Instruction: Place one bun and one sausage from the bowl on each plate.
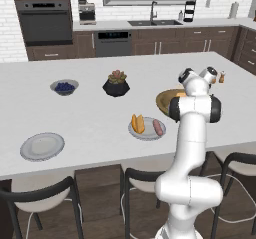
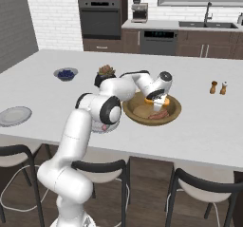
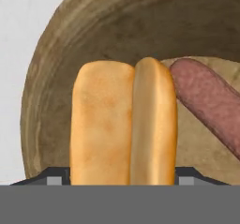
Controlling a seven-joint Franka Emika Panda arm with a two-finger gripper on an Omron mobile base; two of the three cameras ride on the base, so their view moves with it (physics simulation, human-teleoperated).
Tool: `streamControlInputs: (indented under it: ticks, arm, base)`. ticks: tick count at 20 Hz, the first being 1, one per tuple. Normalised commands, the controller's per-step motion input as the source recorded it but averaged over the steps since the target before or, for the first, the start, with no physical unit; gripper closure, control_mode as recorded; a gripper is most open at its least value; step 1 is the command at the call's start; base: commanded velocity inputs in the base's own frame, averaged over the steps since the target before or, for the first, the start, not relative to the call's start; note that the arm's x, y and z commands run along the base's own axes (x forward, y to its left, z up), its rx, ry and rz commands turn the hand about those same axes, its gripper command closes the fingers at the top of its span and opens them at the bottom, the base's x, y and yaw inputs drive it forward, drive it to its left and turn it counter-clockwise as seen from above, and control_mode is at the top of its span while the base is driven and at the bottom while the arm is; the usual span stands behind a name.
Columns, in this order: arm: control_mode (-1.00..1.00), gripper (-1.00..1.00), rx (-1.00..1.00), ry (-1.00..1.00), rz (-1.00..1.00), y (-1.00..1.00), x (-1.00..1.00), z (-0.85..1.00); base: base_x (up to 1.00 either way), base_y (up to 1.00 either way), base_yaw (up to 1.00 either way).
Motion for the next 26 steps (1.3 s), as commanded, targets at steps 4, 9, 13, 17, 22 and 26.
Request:
streamControlInputs:
  ticks: [4, 9, 13, 17, 22, 26]
  arm:
    - [-1.00, 1.00, -0.05, 0.00, 0.10, 0.17, -0.74, 0.79]
    - [-1.00, 1.00, -0.14, 0.01, 0.45, 0.77, -0.82, 0.31]
    - [-1.00, 1.00, -0.18, 0.04, 0.56, 0.88, -0.84, 0.03]
    - [-1.00, 1.00, -0.12, 0.10, 0.56, 0.77, -0.56, 0.28]
    - [-1.00, 1.00, -0.09, 0.12, 0.57, 0.73, -0.33, 0.21]
    - [-1.00, 1.00, -0.12, 0.02, 0.53, 0.44, -0.67, 0.01]
  base:
    - [0.00, 0.00, 0.00]
    - [0.00, 0.00, 0.00]
    - [0.00, 0.00, 0.00]
    - [0.00, 0.00, 0.00]
    - [0.00, 0.00, 0.00]
    - [0.00, 0.00, 0.00]
